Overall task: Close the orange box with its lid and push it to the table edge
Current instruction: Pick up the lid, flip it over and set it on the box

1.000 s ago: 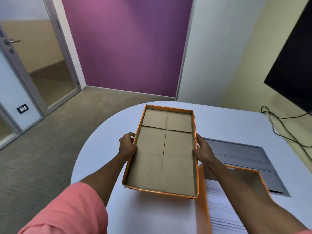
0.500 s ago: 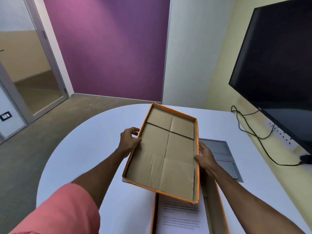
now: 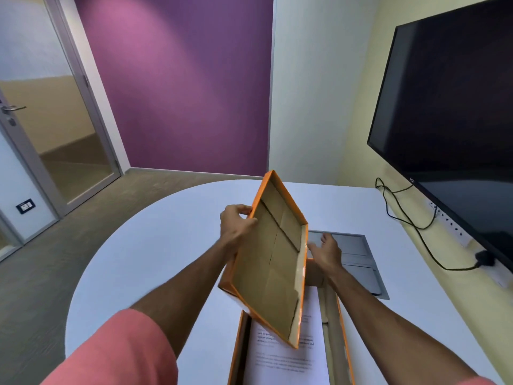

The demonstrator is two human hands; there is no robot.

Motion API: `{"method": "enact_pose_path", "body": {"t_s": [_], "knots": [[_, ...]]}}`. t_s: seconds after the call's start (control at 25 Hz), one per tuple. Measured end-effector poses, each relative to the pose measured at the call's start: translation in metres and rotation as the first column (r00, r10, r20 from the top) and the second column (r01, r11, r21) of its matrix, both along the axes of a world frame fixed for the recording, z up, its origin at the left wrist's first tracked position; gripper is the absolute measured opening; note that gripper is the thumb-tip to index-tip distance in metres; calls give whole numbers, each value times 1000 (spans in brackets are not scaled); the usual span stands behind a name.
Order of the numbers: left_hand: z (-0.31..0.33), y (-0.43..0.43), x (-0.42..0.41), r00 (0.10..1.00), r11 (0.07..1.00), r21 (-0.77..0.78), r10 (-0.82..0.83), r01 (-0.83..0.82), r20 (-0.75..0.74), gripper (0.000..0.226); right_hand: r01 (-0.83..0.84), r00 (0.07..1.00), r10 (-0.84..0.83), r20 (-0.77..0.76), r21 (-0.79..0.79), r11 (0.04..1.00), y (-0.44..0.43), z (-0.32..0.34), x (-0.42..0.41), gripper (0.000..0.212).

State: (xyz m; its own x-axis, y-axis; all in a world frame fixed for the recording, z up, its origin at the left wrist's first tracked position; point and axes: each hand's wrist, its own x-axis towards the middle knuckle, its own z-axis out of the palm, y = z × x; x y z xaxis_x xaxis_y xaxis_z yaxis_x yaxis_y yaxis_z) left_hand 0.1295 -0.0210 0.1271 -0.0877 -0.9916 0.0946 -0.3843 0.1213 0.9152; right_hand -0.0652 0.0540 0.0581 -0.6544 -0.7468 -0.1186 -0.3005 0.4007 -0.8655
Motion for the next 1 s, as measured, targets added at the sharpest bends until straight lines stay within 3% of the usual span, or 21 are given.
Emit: {"method": "enact_pose_path", "body": {"t_s": [0.16,0.28,0.4,0.52,0.64,0.72,0.88,1.0], "knots": [[4,25,-31,999,1000,1,9,-9,-40,44,-91,982,126,138,-237,967,-23,47,31,40],[12,39,-47,998,1000,12,22,-22,-63,59,-90,970,149,193,-284,955,-34,71,45,50],[21,45,-58,997,999,35,1,2,-74,70,-75,975,130,181,-283,956,-35,85,42,35],[30,39,-58,986,979,160,-110,129,-124,78,-8,983,55,177,-261,965,-33,91,32,22],[33,32,-45,909,899,279,-235,339,-345,82,58,937,60,344,-321,945,-31,96,27,24],[22,27,-36,874,864,293,-279,409,-397,76,128,867,86,490,-387,913,-29,103,27,22],[0,19,-21,904,877,364,-159,314,-396,73,197,797,98,596,-410,891,-21,114,18,16],[-11,6,-6,962,876,434,-109,212,-250,69,140,783,166,599,-429,892,-13,119,5,18]]}}
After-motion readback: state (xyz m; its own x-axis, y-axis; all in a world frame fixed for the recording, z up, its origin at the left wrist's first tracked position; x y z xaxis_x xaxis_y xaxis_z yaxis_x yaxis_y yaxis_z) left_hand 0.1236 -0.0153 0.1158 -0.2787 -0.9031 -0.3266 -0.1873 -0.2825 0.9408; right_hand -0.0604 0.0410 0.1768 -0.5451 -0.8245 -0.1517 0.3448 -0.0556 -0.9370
